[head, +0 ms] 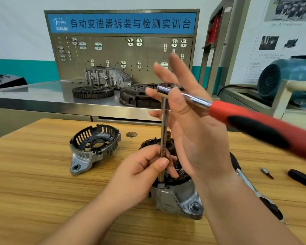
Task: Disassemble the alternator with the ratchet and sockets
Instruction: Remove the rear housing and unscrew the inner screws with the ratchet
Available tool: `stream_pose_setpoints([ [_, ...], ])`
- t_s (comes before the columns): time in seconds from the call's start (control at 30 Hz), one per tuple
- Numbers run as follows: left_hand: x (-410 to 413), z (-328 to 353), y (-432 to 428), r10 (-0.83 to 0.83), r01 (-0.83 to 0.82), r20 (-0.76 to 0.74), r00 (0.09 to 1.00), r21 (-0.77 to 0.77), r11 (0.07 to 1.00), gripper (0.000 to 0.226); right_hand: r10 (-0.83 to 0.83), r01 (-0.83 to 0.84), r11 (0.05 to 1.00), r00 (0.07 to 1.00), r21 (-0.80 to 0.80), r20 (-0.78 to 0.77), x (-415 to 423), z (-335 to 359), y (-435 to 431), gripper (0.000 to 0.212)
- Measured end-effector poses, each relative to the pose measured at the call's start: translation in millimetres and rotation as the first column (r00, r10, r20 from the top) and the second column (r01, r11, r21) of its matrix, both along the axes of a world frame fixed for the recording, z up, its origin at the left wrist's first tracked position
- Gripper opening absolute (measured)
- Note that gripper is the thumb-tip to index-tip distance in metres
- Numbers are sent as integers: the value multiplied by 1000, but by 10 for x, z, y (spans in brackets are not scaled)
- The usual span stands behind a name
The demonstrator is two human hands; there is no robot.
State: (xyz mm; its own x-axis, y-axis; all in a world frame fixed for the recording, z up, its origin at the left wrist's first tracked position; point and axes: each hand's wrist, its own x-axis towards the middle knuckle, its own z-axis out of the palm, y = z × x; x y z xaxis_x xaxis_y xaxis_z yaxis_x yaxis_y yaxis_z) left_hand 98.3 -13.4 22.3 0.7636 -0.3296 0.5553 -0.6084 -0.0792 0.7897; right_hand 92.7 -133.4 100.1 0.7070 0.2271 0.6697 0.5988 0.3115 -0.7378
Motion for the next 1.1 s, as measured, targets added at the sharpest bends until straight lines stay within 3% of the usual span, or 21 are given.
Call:
stream_pose_setpoints([
  [0.1, -7, -4, -7, -12, 12, 5, 1000, -17, 1000, 23, 104, -104, 991, 995, 82, 14, 11, -25, 9, 32],
  [0.23, -26, 17, -14, -37, 37, 35, 999, 19, 999, 30, 216, -188, 962, 968, 198, -129, 32, -35, 17, 48],
  [0.37, -15, 17, -9, 5, -7, 54, 999, 42, 999, 30, 118, -107, 977, 991, 185, -54, 31, -29, 9, 35],
  [0.5, -31, 20, -47, 26, -26, 20, 999, -18, 1000, 14, 73, -80, 981, 996, 175, 47, 40, -15, -7, 30],
  [0.7, -54, 38, -27, -1, -2, 64, 998, 45, 999, 26, 291, -245, 942, 937, 229, -193, 80, -41, -19, 55],
  [0.87, -35, 18, -9, -9, 9, 46, 999, 6, 1000, 19, 264, -238, 941, 961, 240, -81, 79, -29, 3, 27],
  [1.0, -28, 8, -18, -3, 3, 4, 1000, -40, 999, 13, 267, -255, 935, 963, 248, -17, 72, -23, 7, 29],
  [1.1, -45, 17, -26, -28, 29, 32, 999, -24, 999, 16, 301, -272, 927, 950, 258, -80, 77, -34, 11, 32],
])
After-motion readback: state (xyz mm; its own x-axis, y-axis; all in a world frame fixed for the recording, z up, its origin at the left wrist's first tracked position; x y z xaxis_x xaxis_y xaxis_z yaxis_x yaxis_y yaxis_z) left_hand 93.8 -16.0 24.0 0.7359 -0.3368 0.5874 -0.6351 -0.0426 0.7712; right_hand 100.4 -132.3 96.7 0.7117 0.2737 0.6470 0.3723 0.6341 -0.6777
